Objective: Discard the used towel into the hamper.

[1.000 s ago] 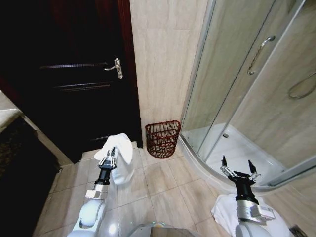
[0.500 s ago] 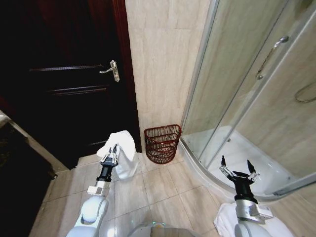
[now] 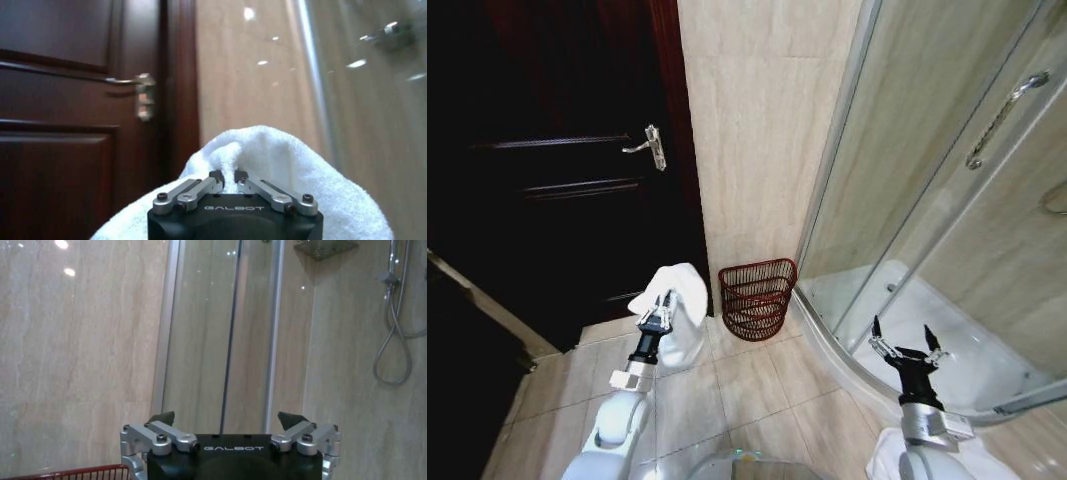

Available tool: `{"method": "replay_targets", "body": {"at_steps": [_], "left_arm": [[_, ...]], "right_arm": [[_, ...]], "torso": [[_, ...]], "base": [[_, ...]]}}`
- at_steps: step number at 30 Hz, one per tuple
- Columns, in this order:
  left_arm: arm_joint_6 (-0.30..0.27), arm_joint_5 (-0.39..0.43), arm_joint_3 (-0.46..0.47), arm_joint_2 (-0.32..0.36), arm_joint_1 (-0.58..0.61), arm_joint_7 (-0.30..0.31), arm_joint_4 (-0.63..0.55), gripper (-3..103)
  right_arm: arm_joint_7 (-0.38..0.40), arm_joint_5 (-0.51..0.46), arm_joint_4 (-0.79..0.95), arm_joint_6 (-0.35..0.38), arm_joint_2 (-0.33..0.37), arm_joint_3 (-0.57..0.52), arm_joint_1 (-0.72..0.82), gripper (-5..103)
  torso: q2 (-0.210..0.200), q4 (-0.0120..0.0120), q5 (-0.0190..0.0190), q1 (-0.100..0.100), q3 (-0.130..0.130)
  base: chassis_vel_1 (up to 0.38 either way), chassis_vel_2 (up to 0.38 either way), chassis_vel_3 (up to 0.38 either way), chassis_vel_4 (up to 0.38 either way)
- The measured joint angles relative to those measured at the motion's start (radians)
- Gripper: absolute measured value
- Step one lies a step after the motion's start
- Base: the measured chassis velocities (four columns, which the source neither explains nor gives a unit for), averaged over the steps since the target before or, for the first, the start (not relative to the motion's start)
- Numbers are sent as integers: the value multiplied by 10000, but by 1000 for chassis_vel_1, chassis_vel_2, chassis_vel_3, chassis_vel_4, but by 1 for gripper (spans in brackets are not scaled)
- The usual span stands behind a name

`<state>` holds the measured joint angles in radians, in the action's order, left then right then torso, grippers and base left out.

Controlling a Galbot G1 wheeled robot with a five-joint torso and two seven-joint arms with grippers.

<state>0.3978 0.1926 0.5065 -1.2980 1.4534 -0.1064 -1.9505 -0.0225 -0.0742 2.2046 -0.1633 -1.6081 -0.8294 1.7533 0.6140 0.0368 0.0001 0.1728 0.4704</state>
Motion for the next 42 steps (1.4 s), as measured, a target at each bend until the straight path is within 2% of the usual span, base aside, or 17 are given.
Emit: {"method": "replay_targets", "body": {"at_steps": [1, 2, 4, 6, 7, 9, 10, 12, 13, 19, 24, 28, 29, 34, 39, 40, 42], "left_arm": [[-305, 0, -237, 51, -360, -20, -43, 6], [-305, 0, -237, 51, -360, -20, -43, 6], [-1048, 9, -1090, 233, -1456, 45, 69, 6], [-1443, 11, -1764, 366, -2618, 261, 509, 6], [-1443, 11, -1764, 366, -2618, 261, 509, 6], [-1678, 40, -2728, 441, -4277, 489, 1433, 6], [-1678, 40, -2728, 441, -4277, 489, 1433, 6], [-1718, 201, -3519, 440, -5559, 582, 2354, 6], [-1718, 201, -3519, 440, -5559, 582, 2354, 6], [-1520, 972, -4970, 40, -8579, 607, 4908, 6], [-1366, 1306, -5468, -235, -9813, 570, 6114, 6], [-1039, 1451, -5973, -773, -11153, 424, 7970, 6], [-1039, 1451, -5973, -773, -11153, 424, 7970, 6], [-343, 1136, -6220, -1526, -11423, 75, 9901, 6], [-473, 718, -6304, -1793, -10960, 89, 10534, 6], [-517, 532, -6313, -1844, -10900, 165, 10691, 3], [-521, -317, -6242, -2132, -10881, 377, 11414, 12]], "right_arm": [[0, 58, -25, 34, 0, 0, -66, 100], [0, 58, -25, 34, 0, 0, -66, 100], [0, 210, -25, 163, 0, -38, -199, 100], [3, 277, 61, 248, 1, -70, -210, 100], [3, 277, 61, 248, 1, -70, -210, 100], [27, 405, 188, 255, 1, -136, -190, 100], [27, 405, 188, 255, 1, -136, -190, 100], [56, 529, 340, 220, 0, -189, -143, 100], [56, 529, 340, 220, 0, -189, -143, 100], [101, 681, 802, 409, 0, -250, -254, 100], [126, 713, 807, 509, 1, -288, -452, 100], [133, 712, 492, 438, 1, -297, -462, 100], [133, 712, 492, 438, 1, -297, -462, 100], [133, 593, 251, 290, 1, -306, -429, 100], [139, 402, 287, 297, 1, -379, -462, 100], [141, 363, 308, 298, 0, -387, -461, 100], [153, 256, 332, 289, 0, -401, -427, 100]], "torso": [[1, 0, 0, 0, 0], [1, 0, 0, 0, 0], [4, 0, 0, 0, 1], [4, -1, -1, 0, 3], [4, -1, -1, 0, 3], [3, -3, -1, 2, 5], [3, -3, -1, 2, 5], [4, -5, 2, 4, 6], [4, -5, 2, 4, 6], [6, -3, 1, 6, 8], [7, -1, 3, 5, 7], [10, -1, 4, 5, 7], [10, -1, 4, 5, 7], [10, -3, 2, 6, 8], [10, -2, -2, 6, 8], [10, -1, -1, 5, 8], [11, 0, -1, 5, 7]], "base": [[0, 0, 0, 0], [0, 0, 0, 0], [0, 0, 0, 0], [0, 0, 0, 0], [0, 0, 0, 0], [0, 0, 0, 0], [0, 0, 0, 0], [0, 0, 0, 0], [0, 0, 0, 0], [0, 0, 0, 0], [0, 0, 0, 0], [0, 0, 0, 0], [0, 0, 0, 0], [0, 0, 0, 0], [0, 0, 0, 0], [0, 0, 0, 0], [0, 0, 0, 0]]}}
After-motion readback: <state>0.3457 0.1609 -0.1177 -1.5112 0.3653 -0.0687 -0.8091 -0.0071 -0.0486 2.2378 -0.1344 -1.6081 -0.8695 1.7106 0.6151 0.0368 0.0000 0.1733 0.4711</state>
